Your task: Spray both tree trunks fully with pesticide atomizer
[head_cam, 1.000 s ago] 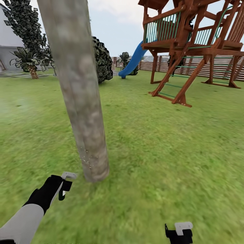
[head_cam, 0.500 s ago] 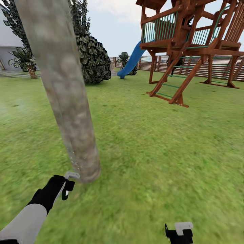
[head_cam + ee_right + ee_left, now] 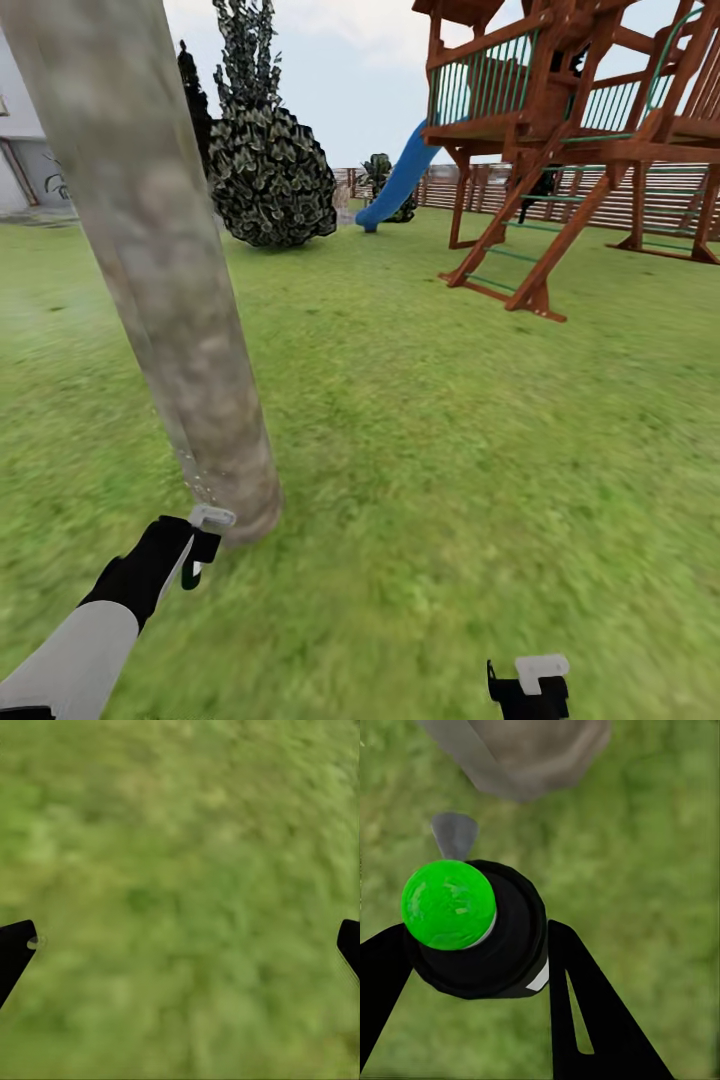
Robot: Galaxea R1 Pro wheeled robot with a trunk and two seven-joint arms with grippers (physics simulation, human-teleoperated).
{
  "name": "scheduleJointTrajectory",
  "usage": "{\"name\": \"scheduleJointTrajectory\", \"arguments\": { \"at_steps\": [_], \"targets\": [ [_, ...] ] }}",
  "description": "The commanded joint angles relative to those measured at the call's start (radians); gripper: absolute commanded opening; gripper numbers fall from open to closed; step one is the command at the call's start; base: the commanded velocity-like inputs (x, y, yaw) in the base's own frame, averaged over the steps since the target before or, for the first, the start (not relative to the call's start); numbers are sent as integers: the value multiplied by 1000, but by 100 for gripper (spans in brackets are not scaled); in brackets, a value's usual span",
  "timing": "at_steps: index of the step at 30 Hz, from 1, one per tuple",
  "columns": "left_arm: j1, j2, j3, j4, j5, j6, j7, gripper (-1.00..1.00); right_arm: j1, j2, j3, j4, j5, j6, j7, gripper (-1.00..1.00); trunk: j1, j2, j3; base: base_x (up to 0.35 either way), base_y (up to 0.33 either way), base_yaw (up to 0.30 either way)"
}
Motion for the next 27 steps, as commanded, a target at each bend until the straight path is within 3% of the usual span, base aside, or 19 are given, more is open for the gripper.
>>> {"name": "scheduleJointTrajectory", "arguments": {
  "at_steps": [1, 4, 15, 27],
  "targets": [
    [0, 0, 0, -1, 0, 0, 0, -100, 0, 0, 0, 0, 0, 0, 0, 100, 0, 0, 0, 104, -272, 275],
    [0, 0, 0, -1, 0, -1, 0, -100, 0, 0, 0, 0, 0, 0, 0, 100, 0, 0, 0, 136, -268, 221],
    [0, 0, 3, -7, -3, -2, 2, -100, 0, 0, 0, -1, 0, 0, 0, 100, 0, 0, 0, 12, -273, 12],
    [0, 3, 5, -8, -3, -2, 3, -100, 0, 0, 1, -1, 0, 0, 0, 100, 0, 0, 0, 24, -274, 264]
  ]
}}
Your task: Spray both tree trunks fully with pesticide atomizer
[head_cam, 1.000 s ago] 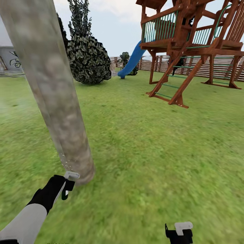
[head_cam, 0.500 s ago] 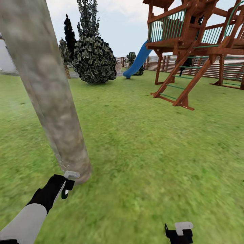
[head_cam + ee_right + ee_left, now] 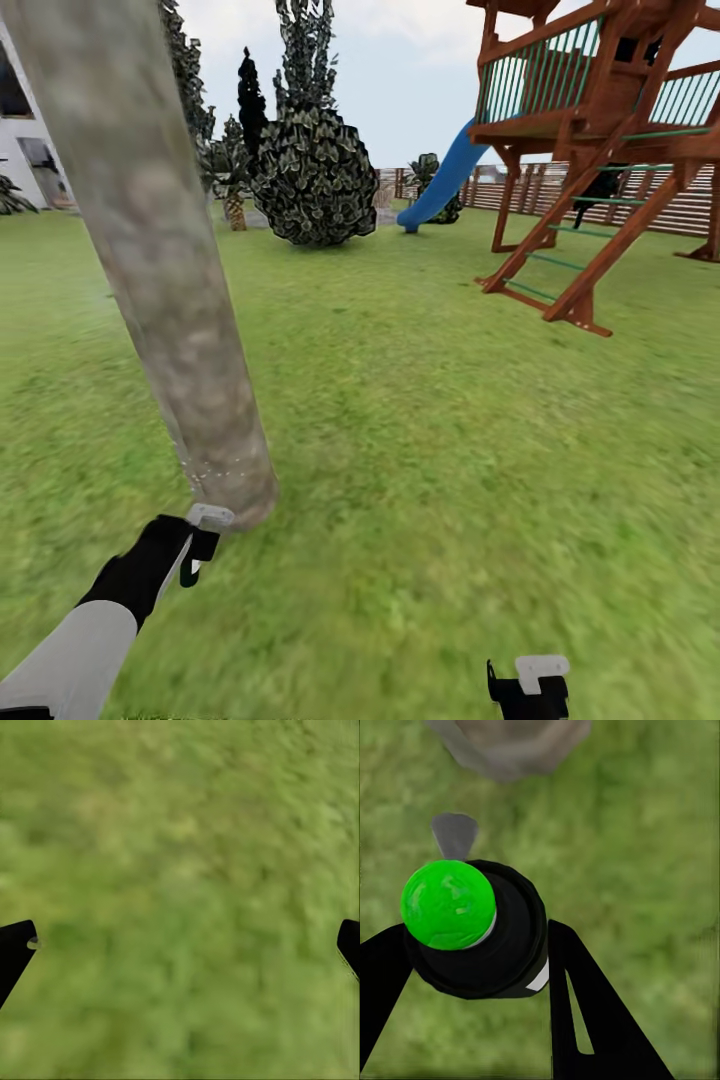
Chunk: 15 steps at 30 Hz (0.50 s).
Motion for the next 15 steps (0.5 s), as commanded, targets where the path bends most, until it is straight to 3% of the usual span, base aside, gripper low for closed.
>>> {"name": "scheduleJointTrajectory", "arguments": {
  "at_steps": [1, 10, 15],
  "targets": [
    [0, 0, 0, 0, 0, 0, 0, -100, 0, 0, 0, 0, 0, 0, 0, 100, 0, 0, 0, 100, -274, 277],
    [0, -1, -3, 0, 0, 0, 0, -100, 0, 0, 0, 0, 0, 0, 0, 100, 0, 0, 0, 158, -254, 267],
    [0, -2, -2, -2, 0, 0, 0, -100, 0, 0, 0, 1, 0, 0, 0, 100, 0, 0, 0, 53, -263, 48]
  ]
}}
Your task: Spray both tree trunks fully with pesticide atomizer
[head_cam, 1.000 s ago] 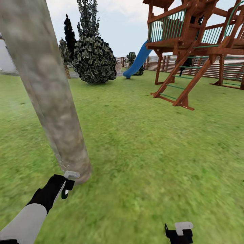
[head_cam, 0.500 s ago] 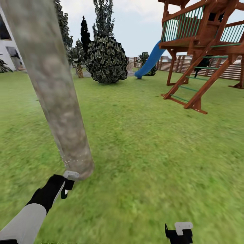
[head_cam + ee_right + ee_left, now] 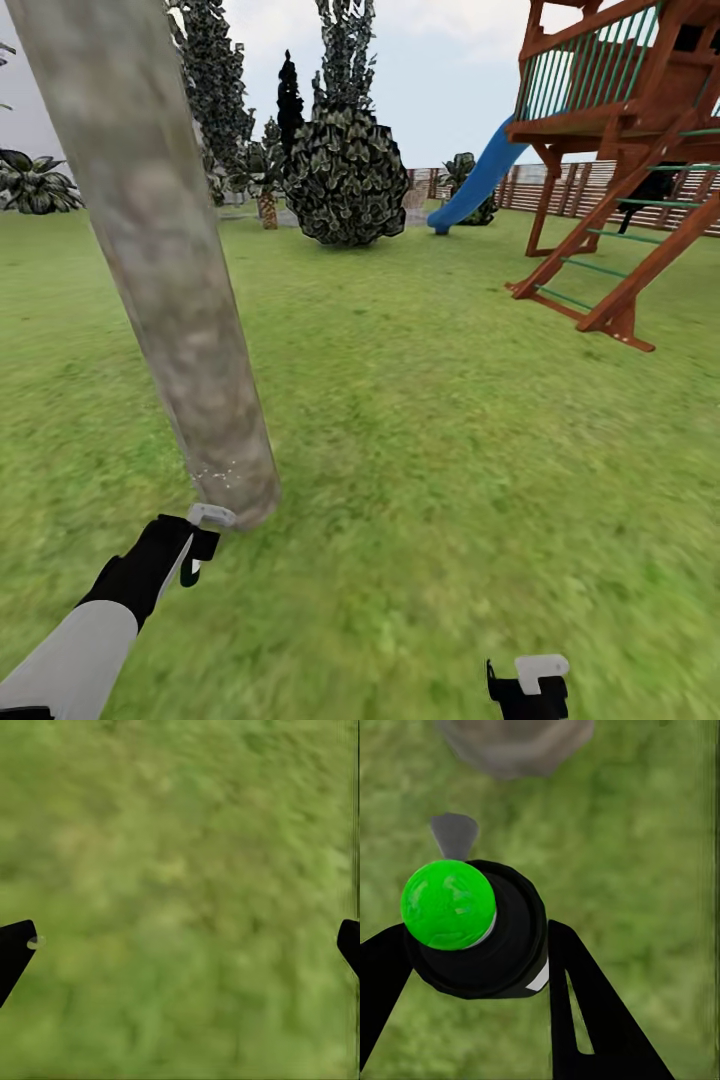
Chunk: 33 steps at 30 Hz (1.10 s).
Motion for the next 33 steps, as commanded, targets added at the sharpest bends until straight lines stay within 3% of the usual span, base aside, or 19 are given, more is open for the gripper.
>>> {"name": "scheduleJointTrajectory", "arguments": {
  "at_steps": [1, 11, 14, 16, 18, 20, 22, 24, 25, 28, 30, 33],
  "targets": [
    [0, 0, 0, 0, 0, 0, 0, -100, 0, 0, 0, 0, 0, 0, 0, 100, 0, 0, 0, 2, -273, 111],
    [-16, -2, 2, -31, 9, 0, 0, -100, 0, -1, -1, 0, 0, 0, 0, 100, 0, 0, 0, 0, -77, 262],
    [-53, -41, -1, -33, 10, 18, -4, -100, 0, -1, -1, 0, 0, 0, 0, 100, 0, 0, 0, 0, 0, 273],
    [-90, -50, -2, -32, 10, 37, -10, -100, 0, -1, -1, 0, 0, 0, 0, 100, 0, 0, 0, 0, 0, 131],
    [-112, -36, 0, -31, 8, 41, -13, -100, 0, -2, -1, 0, 1, 0, 0, 100, 0, 0, 0, 0, 0, 34],
    [-121, 24, 1, -24, 10, 43, -18, -100, 0, -2, -1, 0, 1, 0, 0, 100, 0, 0, 0, 0, 0, 5],
    [-124, 22, -6, -31, 9, 44, -35, -100, 0, -2, -1, 0, 1, 0, 0, 100, 0, 0, 0, 0, 0, 1],
    [-155, -30, -7, -32, 9, 67, -39, -100, 0, -2, -1, 0, 1, 0, 0, 100, 0, 0, 0, 0, 0, 0],
    [-172, -30, -6, -31, 10, 71, -40, -100, 0, -2, -1, 0, 1, 0, 0, 100, 0, 0, 0, 0, 0, 0],
    [-197, -4, -1, -29, 10, 73, -45, -100, 0, -2, -1, 0, 1, 0, 0, 100, 0, 0, 0, 0, 0, 0],
    [-199, 62, 0, -29, 7, 74, -108, -100, 0, -2, -1, 0, 1, 0, 0, 100, 0, 0, 0, 0, 0, 0],
    [-196, 62, -7, -32, 1, 79, -140, -100, 0, -2, -1, 0, 1, 0, 0, 100, 0, 0, 0, 0, 0, 0]
  ]
}}
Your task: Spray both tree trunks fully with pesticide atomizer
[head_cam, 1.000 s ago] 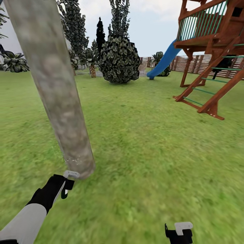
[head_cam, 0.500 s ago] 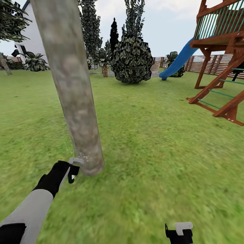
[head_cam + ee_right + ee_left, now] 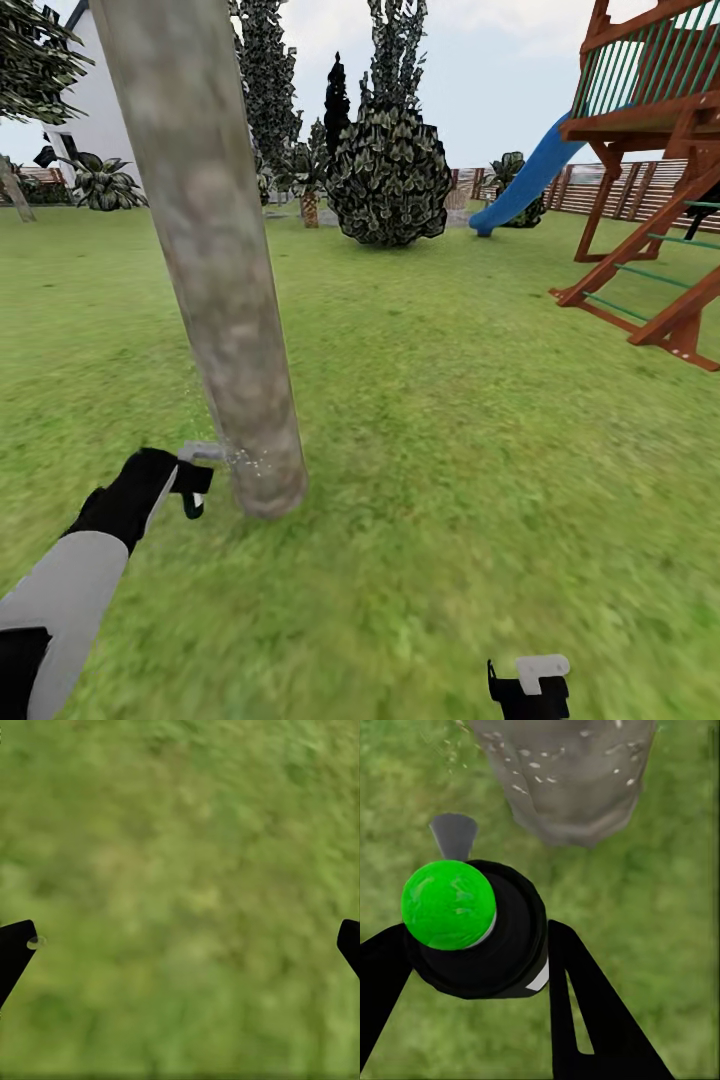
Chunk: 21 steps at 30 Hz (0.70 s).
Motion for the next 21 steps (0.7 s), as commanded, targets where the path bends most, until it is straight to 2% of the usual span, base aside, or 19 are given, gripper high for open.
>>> {"name": "scheduleJointTrajectory", "arguments": {
  "at_steps": [1, 3, 6, 9, 11, 16, 21],
  "targets": [
    [-3, -17, -1, -2, -2, 17, -3, -100, 0, 1, 0, 0, 0, 0, 0, 100, 0, 0, 0, 0, 0, 0],
    [-7, -59, -2, -3, -3, 30, -4, -100, 0, 1, 0, 0, 0, 0, 0, 100, 0, 0, 0, 0, 0, 99],
    [-12, -71, -2, -4, -3, 33, -4, -100, 0, 1, 0, 0, 0, 0, 0, 100, 0, 0, 0, 0, 0, 242],
    [-13, -50, -2, -2, -6, 33, -7, -100, 0, 1, 0, 0, 0, 0, 0, 100, 0, 0, 0, 0, 0, 273],
    [-5, -14, -3, -1, -7, 33, -8, -100, 0, 1, 0, 0, 0, 0, 0, 100, 0, 0, 0, 0, 0, 164],
    [-6, -18, -3, -4, -24, 33, -7, -100, 0, 0, 0, 0, 0, 0, 0, 100, 0, 0, 0, 19, -8, 15],
    [-11, -19, -3, -3, -25, 34, -7, -100, 0, 0, 0, 0, 0, 0, 0, 100, 0, 0, 0, 197, -171, 0]
  ]
}}
